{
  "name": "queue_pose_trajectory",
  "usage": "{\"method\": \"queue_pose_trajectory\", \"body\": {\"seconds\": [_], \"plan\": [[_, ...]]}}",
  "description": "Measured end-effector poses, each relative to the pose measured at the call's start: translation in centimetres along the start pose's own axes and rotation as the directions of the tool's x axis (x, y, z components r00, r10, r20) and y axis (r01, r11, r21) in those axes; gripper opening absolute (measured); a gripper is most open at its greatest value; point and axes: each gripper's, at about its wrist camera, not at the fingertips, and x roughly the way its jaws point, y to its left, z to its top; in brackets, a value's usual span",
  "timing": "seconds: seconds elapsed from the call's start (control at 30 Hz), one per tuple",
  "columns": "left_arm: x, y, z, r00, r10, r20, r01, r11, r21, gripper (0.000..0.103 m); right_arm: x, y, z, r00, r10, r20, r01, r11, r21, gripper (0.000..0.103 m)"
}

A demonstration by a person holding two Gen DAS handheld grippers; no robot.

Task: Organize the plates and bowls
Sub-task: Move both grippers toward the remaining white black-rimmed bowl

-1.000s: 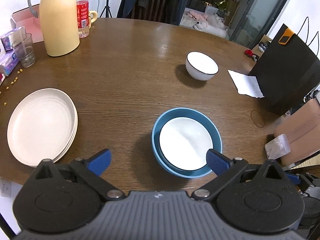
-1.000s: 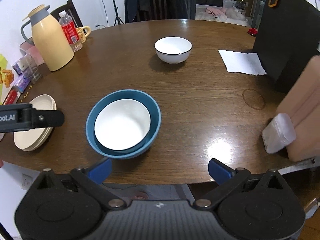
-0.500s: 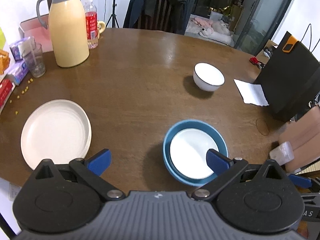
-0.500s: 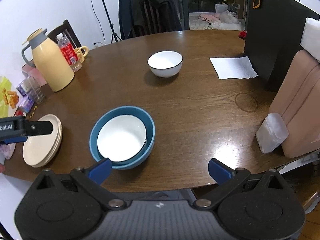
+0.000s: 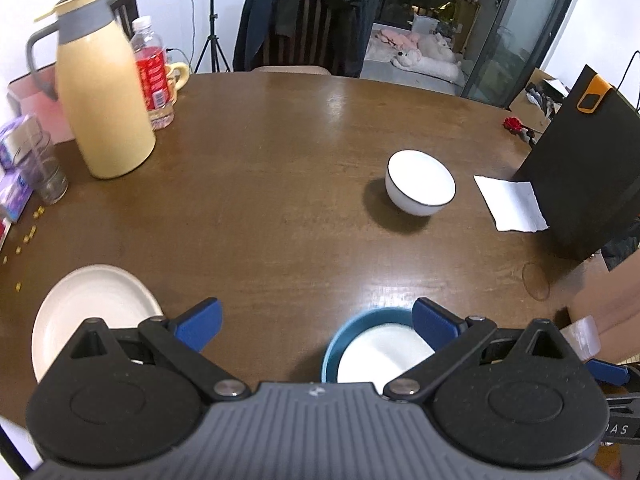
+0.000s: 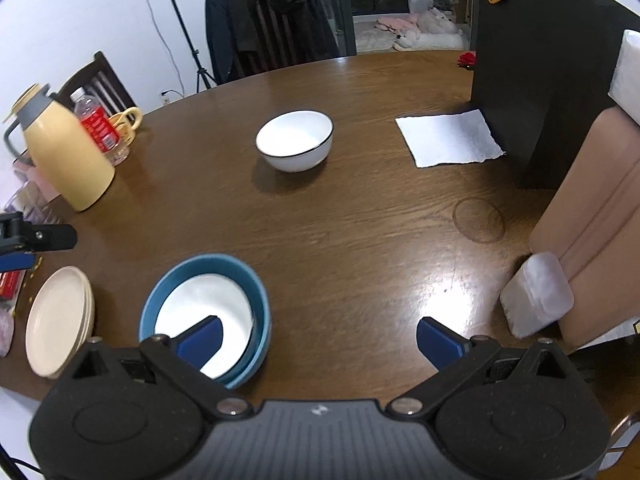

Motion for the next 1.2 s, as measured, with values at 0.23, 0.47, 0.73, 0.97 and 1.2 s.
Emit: {"method": "queue_pose_trajectory", "body": {"seconds": [0.23, 0.47, 0.73, 0.97, 1.2], "plan": [[2.4, -0.6, 3.5, 1.000, 0.004, -0.015, -0.004, 1.000, 0.026, 0.103, 2.4, -1.5, 3.0, 1.000, -0.025, -0.017, 0.025, 0.999, 0.031, 0.103], [4.9, -1.1, 6.8, 0.999, 0.014, -0.031, -0.012, 0.998, 0.066, 0.103, 4.7, -2.7, 5.8, 0.999, -0.043, -0.029, 0.044, 0.998, 0.050, 0.103], [8.1, -1.7, 10.0, 0.999, 0.004, -0.054, 0.002, 0.994, 0.106, 0.103, 7.1, -3.3, 9.0, 0.998, -0.042, -0.047, 0.044, 0.997, 0.063, 0.103], [11.6, -2.9, 12.5, 0.996, -0.019, -0.083, 0.030, 0.991, 0.131, 0.103, 9.6, -3.5, 11.5, 0.997, -0.049, -0.066, 0.054, 0.996, 0.075, 0.103], [15.1, -4.1, 14.2, 0.992, -0.033, -0.120, 0.052, 0.987, 0.155, 0.103, 12.3, -3.9, 13.7, 0.995, -0.049, -0.082, 0.057, 0.993, 0.099, 0.103]]}}
